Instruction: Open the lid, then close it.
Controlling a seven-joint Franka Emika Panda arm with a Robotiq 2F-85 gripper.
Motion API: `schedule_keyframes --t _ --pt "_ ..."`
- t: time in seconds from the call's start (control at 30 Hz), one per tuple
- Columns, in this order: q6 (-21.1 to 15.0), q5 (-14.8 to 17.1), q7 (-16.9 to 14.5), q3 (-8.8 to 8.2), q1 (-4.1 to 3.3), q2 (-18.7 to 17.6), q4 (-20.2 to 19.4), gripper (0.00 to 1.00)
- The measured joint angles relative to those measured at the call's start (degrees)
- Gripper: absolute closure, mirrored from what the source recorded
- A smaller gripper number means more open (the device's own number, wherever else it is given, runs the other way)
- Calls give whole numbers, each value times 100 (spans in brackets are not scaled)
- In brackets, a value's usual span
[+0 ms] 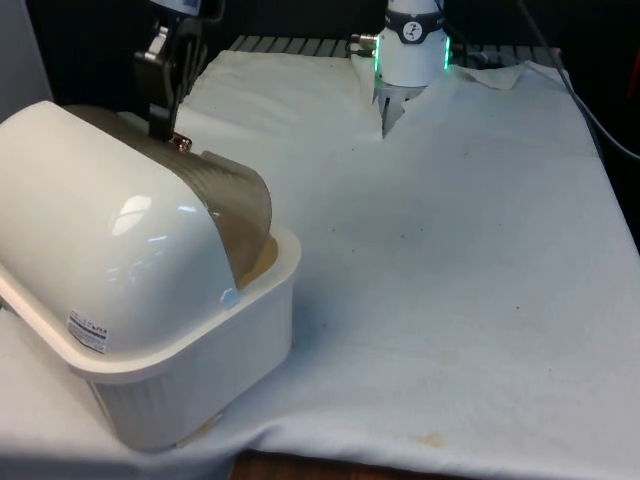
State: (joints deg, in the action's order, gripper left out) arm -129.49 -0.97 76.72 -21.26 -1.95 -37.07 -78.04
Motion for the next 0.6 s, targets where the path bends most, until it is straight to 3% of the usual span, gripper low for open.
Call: schedule_keyframes --t 0.2,0.6 --pt "298 0 74 11 -52 -11 -6 100" --pt "647 0 172 52 -74 -29 -6 100"
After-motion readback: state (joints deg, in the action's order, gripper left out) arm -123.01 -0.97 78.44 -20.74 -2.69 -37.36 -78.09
